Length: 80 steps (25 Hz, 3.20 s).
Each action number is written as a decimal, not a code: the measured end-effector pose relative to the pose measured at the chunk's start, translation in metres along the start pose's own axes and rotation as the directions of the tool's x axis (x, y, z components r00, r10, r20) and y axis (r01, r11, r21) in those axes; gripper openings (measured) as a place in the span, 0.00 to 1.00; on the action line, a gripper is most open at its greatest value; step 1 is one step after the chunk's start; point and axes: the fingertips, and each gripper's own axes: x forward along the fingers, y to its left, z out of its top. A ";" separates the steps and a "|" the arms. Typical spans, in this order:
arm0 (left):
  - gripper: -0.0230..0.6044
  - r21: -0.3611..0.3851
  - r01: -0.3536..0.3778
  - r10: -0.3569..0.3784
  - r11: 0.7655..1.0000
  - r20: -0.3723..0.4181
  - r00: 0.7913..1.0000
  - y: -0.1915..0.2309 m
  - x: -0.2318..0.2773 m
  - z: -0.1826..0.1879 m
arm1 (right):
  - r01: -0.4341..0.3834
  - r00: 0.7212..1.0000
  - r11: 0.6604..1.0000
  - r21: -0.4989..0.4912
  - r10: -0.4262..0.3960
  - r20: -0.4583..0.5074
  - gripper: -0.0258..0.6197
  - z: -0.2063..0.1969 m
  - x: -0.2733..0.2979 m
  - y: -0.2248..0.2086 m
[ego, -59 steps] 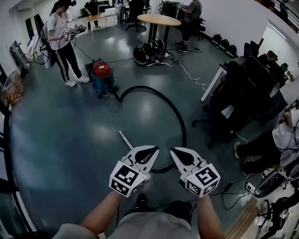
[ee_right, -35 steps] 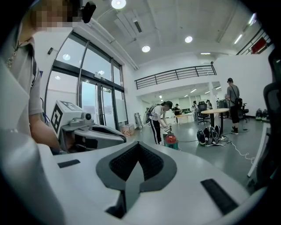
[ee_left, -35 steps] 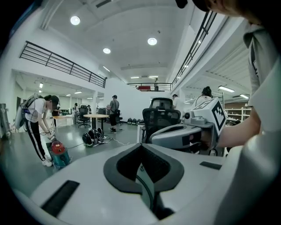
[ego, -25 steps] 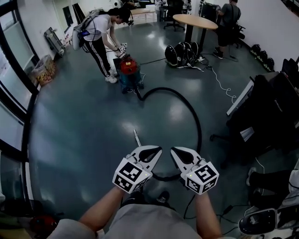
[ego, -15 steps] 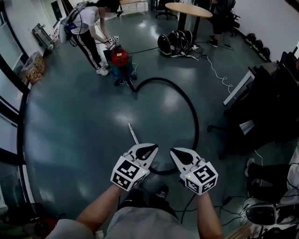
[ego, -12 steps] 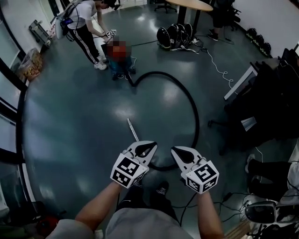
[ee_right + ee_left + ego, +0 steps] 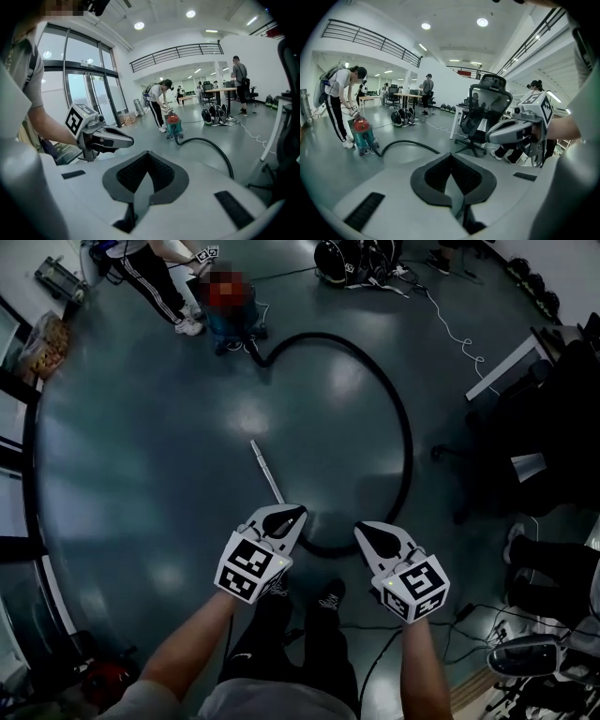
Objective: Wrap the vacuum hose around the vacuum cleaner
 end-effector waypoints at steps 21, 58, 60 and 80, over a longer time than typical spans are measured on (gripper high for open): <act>0.05 0.002 0.104 -0.100 0.995 -0.278 0.955 0.051 0.225 -0.395 | 0.060 0.993 0.988 0.146 -0.044 -0.107 0.04 -0.355 0.167 -0.110; 0.32 0.272 0.719 -0.251 0.640 -0.810 0.530 -0.062 0.390 -0.758 | -0.299 0.798 0.936 -0.187 0.138 -0.586 0.37 -0.724 0.227 -0.158; 0.32 0.254 0.728 -0.251 0.637 -0.825 0.507 -0.059 0.384 -0.749 | -0.286 0.807 0.946 -0.150 0.153 -0.571 0.38 -0.710 0.219 -0.149; 0.30 0.174 0.738 -0.358 0.652 -0.787 0.502 -0.094 0.269 -0.458 | 0.138 0.988 0.777 0.614 -0.067 -0.137 0.54 -0.486 0.086 -0.104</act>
